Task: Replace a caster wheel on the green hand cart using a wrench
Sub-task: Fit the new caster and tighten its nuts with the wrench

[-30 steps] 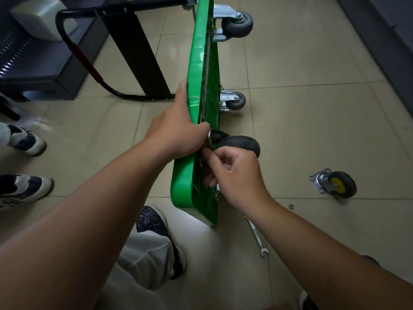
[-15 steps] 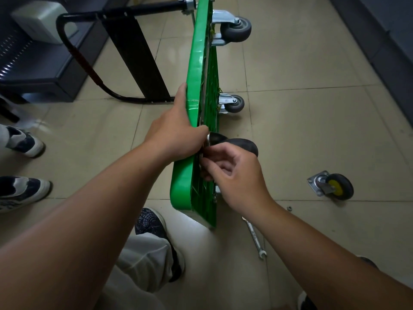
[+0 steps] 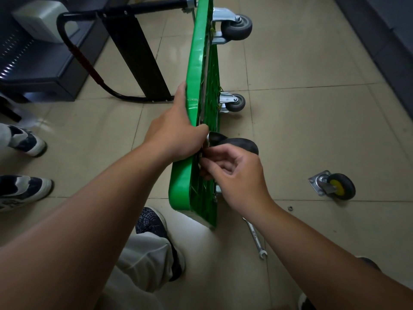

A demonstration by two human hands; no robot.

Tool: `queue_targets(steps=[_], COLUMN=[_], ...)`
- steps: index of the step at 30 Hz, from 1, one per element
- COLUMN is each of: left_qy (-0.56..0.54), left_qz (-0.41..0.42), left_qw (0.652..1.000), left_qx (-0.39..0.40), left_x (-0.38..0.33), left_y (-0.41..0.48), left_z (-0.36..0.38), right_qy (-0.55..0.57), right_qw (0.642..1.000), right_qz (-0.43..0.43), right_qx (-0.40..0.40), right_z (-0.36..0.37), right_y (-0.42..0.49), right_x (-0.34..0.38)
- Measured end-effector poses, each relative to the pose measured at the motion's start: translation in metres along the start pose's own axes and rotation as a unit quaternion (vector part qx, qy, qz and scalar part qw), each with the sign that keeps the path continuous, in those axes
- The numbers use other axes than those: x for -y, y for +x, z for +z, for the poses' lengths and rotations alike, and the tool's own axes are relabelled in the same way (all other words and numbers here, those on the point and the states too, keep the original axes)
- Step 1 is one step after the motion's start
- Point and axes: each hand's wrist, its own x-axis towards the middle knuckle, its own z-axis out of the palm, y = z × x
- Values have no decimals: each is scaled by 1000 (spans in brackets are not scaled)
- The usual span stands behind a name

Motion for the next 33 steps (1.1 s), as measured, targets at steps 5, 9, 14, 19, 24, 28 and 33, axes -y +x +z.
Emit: queue_targets(steps=[5,9,14,19,24,28,33], left_qy=[-3,0,6,-10,4,-11,-7], left_qz=[-1,-3,-5,0,-1,-2,-2], left_qw=[1000,1000,1000,1000,1000,1000,1000], left_qx=[-3,-2,-4,-2,-7,1,1], left_x=[-1,-1,-3,-1,-2,-2,-1], left_y=[-2,-2,-3,-2,-1,-2,-1], left_z=[-1,-2,0,0,0,0,0], right_qy=[-80,-90,-68,-91,-32,-141,-75], right_qw=[997,995,997,996,999,990,996], right_qz=[-1,-35,21,-23,3,-16,-42], right_qx=[-3,15,-11,6,2,10,10], right_z=[0,-1,5,-3,1,3,-3], right_y=[2,2,1,-1,0,-6,0], right_x=[2,3,1,1,-1,-6,-5])
